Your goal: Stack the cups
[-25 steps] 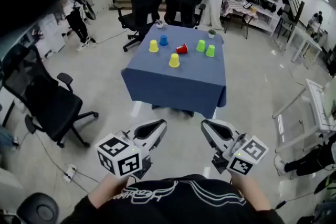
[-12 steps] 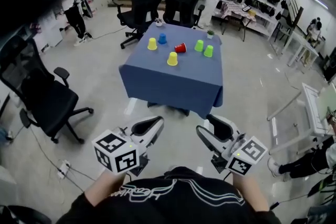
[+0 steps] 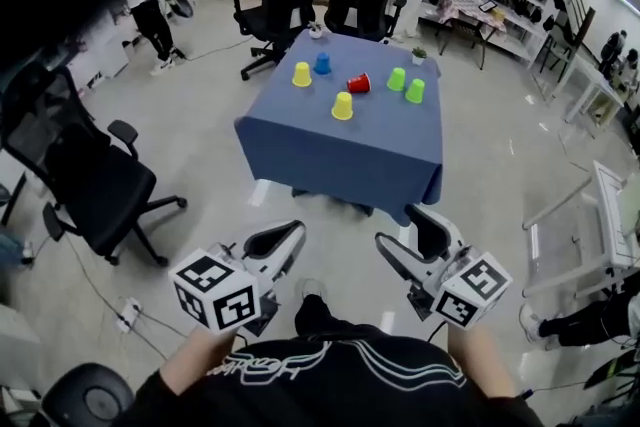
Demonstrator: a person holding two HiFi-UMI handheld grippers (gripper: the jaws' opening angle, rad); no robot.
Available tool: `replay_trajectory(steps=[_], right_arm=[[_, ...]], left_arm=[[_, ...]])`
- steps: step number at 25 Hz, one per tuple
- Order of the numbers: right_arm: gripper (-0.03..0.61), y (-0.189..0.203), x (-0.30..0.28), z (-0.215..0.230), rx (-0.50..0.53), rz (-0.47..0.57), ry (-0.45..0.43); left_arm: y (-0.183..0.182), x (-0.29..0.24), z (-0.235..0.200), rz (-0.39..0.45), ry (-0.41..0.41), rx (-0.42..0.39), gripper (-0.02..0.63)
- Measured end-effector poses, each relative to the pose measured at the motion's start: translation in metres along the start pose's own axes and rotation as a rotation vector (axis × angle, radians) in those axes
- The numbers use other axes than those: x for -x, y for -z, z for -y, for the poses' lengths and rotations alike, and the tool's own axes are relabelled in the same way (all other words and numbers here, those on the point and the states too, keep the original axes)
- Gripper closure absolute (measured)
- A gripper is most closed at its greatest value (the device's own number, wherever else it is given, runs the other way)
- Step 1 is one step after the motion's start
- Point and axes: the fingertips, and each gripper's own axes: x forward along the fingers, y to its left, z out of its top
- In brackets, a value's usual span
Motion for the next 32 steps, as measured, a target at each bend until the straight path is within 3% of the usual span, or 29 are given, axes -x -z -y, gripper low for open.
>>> replay_trajectory(steps=[7,18,24,32], right_arm=[[0.265,0.020,-0.068,0.068,-0.026,-0.038,0.000],[0.265,0.046,-0.190,0.191,-0.072,-0.087,-0.015],[0.265,0.036,-0.226,0.223,-0.043,-0.115,-0.023],[0.265,0.026,-0.257,0.241,-0.007,-0.127,0.012]], left_arm=[[-0.004,-0.048,-0.080,-0.042,-0.059,0.042,0.583],[-0.025,-0.166,-0.207,-0.109,-0.074,0.081,0.583],[-0.048,-0.200,-0.240,-0.125,-0.070,0.067,0.583],[-0.062,-0.207,-0.273,-0.114,-0.078,0.073,0.583]])
